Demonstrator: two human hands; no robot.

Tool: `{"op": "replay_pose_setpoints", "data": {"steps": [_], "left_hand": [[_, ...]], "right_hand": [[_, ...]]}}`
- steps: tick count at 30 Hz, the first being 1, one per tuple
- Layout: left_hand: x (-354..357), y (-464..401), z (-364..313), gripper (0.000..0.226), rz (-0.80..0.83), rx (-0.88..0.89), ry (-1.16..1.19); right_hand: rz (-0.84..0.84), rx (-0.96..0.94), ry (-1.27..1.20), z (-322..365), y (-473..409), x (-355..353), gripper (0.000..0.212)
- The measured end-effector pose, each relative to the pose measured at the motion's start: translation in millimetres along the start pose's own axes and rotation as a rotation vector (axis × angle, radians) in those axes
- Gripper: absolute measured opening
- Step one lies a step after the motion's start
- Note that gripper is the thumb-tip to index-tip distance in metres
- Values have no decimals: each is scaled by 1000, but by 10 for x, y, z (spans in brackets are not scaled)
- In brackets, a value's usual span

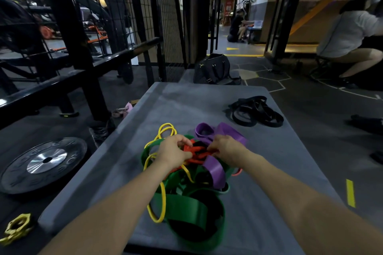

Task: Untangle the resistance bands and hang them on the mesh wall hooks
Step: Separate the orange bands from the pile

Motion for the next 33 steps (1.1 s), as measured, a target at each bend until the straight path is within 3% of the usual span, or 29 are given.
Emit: {"op": "replay_pose_setpoints", "data": {"steps": [4,10,14,22,24,29,33], "left_hand": [[12,21,24,29,-21,-43,63],[-51,4,-119,31,-66,-4,70],[-10,18,-266,31,-98,-6,59],[103,34,-310,28,-122,-78,-78],[111,39,-295,30,-115,-67,-102],[241,37,-324,32,-87,-19,-149],[255,30,-324,33,-70,21,-154]], "right_hand": [[29,3,76,19,66,120,37],[-297,98,-339,-178,223,-184,25],[-427,208,-493,-394,458,-386,17],[-623,469,-600,-927,970,-552,20],[-600,513,-567,-1071,1074,-528,20],[-333,549,-385,-1113,1055,-186,21],[-272,511,-327,-1028,886,-104,31]]}}
Point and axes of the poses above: each hand's wrist, its own y-axis away from the middle knuckle, its own x-axis out of the palm, z = x × y, the point moved 4 cm from there along -y, towards the middle knuckle, and after that the axes turned 1 degree about z, right-handed, at the moved point
